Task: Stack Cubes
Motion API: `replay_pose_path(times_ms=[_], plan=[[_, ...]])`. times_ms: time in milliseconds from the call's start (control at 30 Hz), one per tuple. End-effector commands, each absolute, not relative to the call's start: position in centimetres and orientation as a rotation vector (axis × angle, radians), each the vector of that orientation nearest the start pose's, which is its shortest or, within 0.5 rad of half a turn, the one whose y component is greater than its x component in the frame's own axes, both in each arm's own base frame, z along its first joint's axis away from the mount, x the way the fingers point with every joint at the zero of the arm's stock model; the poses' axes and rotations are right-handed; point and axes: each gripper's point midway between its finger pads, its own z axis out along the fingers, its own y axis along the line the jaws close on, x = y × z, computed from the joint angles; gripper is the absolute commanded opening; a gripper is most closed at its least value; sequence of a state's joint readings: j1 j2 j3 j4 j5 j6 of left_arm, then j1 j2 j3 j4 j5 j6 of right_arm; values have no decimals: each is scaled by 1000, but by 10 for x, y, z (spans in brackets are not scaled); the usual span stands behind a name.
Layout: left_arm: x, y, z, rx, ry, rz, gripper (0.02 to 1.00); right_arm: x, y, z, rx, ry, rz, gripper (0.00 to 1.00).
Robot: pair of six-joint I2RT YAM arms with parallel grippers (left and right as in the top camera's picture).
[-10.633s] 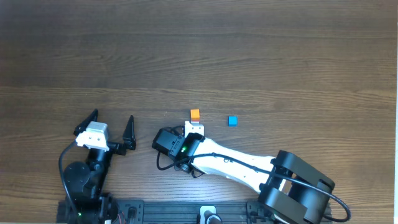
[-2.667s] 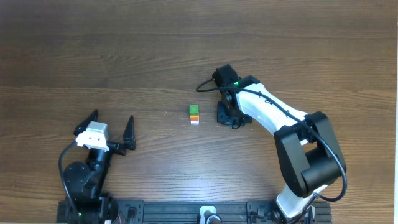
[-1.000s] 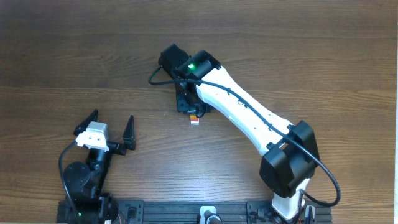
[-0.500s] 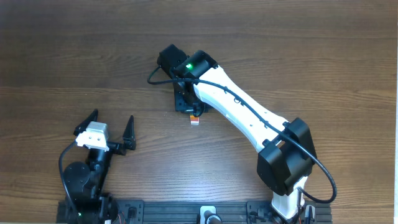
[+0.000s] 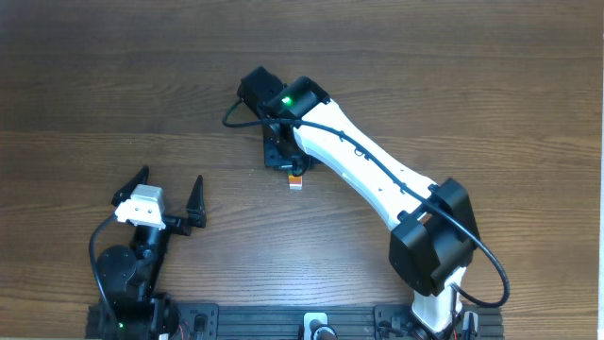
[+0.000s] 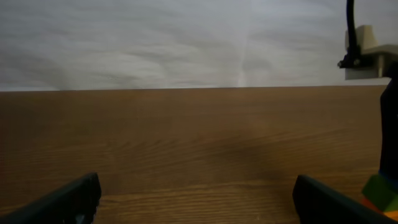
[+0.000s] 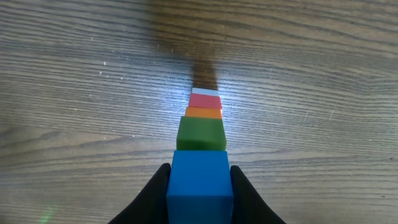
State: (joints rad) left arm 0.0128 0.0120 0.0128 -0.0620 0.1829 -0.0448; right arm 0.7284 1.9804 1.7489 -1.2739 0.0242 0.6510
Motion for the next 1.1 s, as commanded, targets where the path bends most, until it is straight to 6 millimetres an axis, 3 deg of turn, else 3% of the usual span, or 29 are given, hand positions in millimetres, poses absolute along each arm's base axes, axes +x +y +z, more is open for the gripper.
replay_pose_path(times_ms=[33, 400, 633, 800, 1000, 1100], plan=[[244, -26, 161, 96, 1628, -152, 998, 301, 262, 107, -105, 3077, 26, 134], [244, -26, 161, 96, 1628, -152, 998, 303, 262, 106, -102, 3073, 31, 163], [244, -26, 161, 96, 1628, -152, 1000, 304, 261, 106, -95, 3073, 31, 332], [244, -26, 161, 96, 1628, -152, 998, 304, 261, 106, -94, 3073, 31, 391], [244, -26, 161, 96, 1628, -152, 998, 306, 259, 106, -86, 3073, 30, 632], [244, -26, 161, 96, 1628, -152, 1000, 307, 257, 106, -79, 3071, 26, 803]])
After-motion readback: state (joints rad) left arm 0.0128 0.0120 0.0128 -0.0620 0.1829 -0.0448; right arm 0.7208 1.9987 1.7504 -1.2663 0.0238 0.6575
